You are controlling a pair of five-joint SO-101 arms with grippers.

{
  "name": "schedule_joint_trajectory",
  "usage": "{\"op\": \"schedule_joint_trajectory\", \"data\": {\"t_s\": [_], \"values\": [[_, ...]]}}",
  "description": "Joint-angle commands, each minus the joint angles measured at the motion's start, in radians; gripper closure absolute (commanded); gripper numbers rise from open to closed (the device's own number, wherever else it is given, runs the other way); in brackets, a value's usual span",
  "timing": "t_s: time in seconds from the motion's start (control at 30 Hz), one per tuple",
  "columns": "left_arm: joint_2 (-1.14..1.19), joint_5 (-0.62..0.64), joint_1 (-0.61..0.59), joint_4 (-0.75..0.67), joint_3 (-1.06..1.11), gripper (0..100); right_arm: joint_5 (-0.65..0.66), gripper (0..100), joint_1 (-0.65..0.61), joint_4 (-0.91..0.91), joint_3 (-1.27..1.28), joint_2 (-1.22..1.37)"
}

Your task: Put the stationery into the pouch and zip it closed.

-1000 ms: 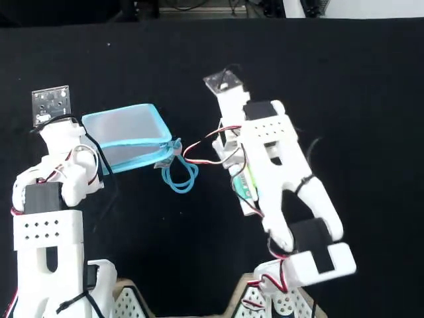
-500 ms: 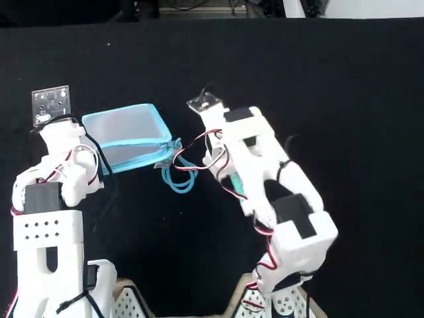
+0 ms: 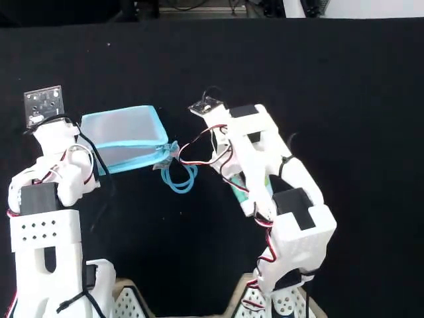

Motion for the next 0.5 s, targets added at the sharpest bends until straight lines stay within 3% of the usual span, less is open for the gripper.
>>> {"op": "schedule_joint_trajectory", "data": {"t_s": [0.0,0.27,0.47], "values": [[-0.012,0.006,-0.012,0.003,-0.007,97,-0.002,97.0,-0.008,0.017,-0.054,-0.018],[-0.012,0.006,-0.004,0.002,-0.005,97,-0.055,98.8,0.015,0.150,-0.015,-0.259],[-0.012,0.006,-0.004,0.002,-0.004,97,-0.057,98.8,0.249,0.210,0.004,-0.533]]}}
